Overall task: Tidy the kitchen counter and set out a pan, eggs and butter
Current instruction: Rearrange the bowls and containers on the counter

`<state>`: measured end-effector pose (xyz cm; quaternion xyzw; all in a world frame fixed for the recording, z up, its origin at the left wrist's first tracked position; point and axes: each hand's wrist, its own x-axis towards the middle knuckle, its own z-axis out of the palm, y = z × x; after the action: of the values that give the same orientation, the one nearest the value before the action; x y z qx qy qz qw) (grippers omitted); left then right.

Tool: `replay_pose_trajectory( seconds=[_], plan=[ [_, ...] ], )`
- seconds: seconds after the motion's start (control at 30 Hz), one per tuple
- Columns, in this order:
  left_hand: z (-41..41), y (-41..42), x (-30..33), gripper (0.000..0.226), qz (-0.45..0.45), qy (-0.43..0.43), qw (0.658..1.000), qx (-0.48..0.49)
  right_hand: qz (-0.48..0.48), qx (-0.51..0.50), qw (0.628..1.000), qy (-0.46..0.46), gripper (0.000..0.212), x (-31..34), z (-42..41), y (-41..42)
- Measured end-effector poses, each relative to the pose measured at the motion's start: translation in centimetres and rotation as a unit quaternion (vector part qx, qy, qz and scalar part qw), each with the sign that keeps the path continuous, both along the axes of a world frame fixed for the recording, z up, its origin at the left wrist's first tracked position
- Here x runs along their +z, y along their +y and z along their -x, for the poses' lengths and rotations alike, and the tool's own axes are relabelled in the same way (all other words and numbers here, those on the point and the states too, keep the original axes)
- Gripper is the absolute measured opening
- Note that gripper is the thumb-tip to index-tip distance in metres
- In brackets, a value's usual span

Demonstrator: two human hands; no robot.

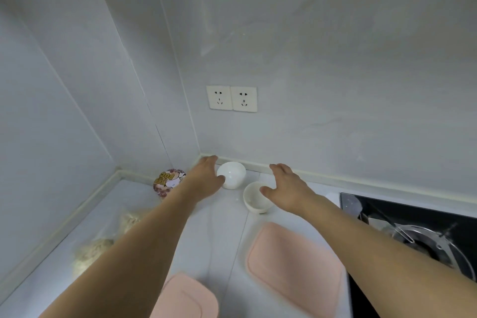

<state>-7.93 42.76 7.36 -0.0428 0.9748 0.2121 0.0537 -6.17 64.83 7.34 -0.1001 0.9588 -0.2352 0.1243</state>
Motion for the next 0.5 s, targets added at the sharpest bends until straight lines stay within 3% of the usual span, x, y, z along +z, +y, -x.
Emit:
replay_pose_trajectory(
  seconds=[0.5],
  plan=[
    [11.4,-2.1,-6.7,0.088,0.024,-0.105,0.993,-0.056,-0.077,-0.04,0.989,-0.118,0.092,-7.0,9.0,-2.9]
  ],
)
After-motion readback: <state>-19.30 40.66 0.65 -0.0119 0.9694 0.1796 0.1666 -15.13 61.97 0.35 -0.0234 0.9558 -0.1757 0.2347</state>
